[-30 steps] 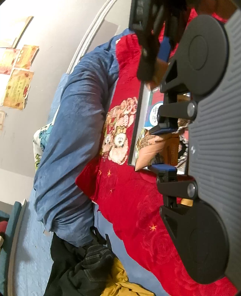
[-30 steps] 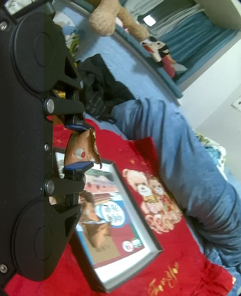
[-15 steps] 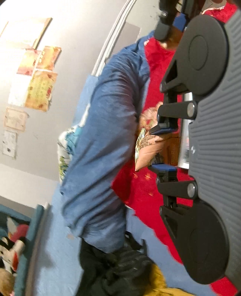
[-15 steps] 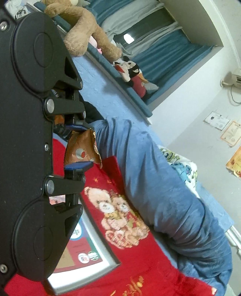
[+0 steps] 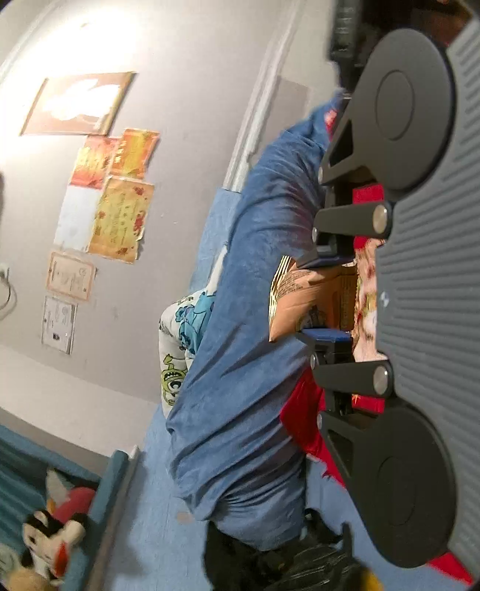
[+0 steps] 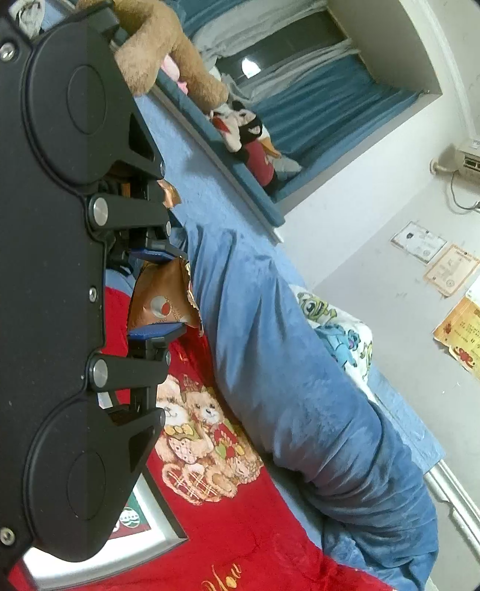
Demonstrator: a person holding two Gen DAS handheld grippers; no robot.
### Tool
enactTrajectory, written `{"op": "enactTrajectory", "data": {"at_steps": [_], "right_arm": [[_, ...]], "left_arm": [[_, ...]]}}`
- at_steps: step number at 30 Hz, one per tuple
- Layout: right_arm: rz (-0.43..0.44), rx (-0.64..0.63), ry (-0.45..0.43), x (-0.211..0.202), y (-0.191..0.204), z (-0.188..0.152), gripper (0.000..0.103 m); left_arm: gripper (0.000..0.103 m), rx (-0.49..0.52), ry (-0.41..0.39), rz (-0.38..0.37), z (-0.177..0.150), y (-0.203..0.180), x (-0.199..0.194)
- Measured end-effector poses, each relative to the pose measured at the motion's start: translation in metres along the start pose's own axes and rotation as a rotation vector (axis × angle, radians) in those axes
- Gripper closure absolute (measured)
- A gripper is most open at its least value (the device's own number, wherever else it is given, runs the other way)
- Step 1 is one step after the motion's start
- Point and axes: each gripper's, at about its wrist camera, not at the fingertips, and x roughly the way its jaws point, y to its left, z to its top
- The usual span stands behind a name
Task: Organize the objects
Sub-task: 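Lift both held candies and carry them over the black box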
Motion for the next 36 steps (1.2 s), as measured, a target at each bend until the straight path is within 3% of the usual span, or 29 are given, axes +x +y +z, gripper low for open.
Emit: {"op": "enactTrajectory", "data": {"at_steps": [2, 4, 6, 8, 15, 25, 36], "right_arm": [[-0.025, -0.002, 0.0, 0.015, -0.005, 0.0, 0.071], [-0.037, -0.007, -0.005, 0.029, -0.011, -0.005, 0.071], [-0.048, -0.012, 0.011, 0.045, -0.023, -0.015, 0.071], [-0.077, 0.004, 0.048, 0.065, -0.037, -0.027, 0.071], [-0.255, 0.02, 0.211, 0.118, -0.081, -0.067, 0.071], [-0.313, 0.03, 0.293, 0.13, -0.097, -0.1, 0.07], [-0.324, 0.017, 0.326, 0.132, -0.094, -0.112, 0.07]], "left_arm": [[0.065, -0.013, -0.016, 0.025, -0.009, 0.008, 0.003], [0.065, -0.054, 0.016, 0.014, -0.019, 0.019, 0.013], [0.065, -0.029, 0.06, 0.021, -0.029, 0.023, 0.025], [0.065, 0.005, 0.091, 0.063, -0.039, 0.023, 0.038], [0.065, -0.097, 0.279, 0.067, -0.084, 0.035, 0.084], [0.065, 0.027, 0.478, 0.128, -0.124, 0.008, 0.102], [0.065, 0.071, 0.575, 0.158, -0.137, 0.002, 0.109]]}}
